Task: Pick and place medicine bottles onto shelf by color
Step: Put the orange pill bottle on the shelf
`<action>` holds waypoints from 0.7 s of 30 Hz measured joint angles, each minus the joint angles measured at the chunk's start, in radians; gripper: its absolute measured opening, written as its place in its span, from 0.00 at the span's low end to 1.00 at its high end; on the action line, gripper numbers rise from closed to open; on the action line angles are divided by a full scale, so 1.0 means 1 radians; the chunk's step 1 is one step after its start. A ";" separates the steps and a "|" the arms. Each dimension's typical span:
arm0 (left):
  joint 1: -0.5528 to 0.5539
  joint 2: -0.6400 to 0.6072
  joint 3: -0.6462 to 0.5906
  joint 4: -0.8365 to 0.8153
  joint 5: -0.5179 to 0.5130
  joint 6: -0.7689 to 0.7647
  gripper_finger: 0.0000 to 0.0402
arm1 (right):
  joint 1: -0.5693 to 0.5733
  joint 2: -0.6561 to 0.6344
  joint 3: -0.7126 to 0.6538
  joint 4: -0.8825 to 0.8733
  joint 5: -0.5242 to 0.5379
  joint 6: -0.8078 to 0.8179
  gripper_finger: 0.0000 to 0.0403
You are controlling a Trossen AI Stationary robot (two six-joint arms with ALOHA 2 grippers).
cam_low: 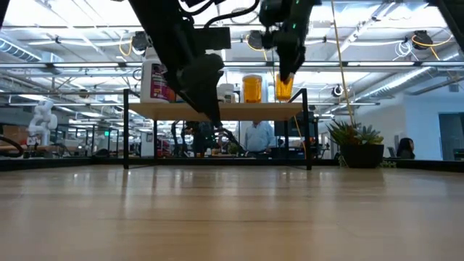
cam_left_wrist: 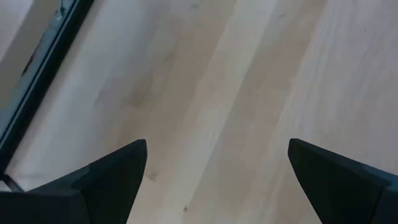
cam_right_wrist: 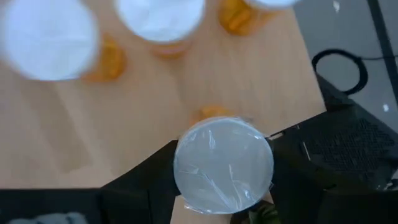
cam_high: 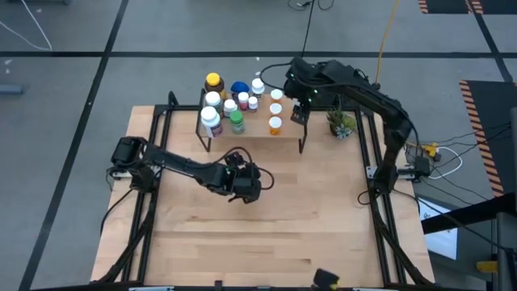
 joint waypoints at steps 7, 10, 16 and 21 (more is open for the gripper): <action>0.033 0.000 -0.002 0.020 0.000 0.074 0.98 | -0.027 0.070 0.002 0.010 -0.028 -0.046 0.49; 0.051 0.000 -0.002 0.025 0.004 0.096 0.98 | -0.026 0.073 0.003 0.018 -0.029 -0.056 0.49; 0.082 0.000 -0.002 0.031 0.040 0.110 0.98 | -0.030 0.075 0.002 0.036 -0.029 -0.062 0.56; 0.097 0.000 -0.002 0.046 0.042 0.122 0.98 | -0.043 0.076 0.000 0.095 -0.028 -0.103 0.60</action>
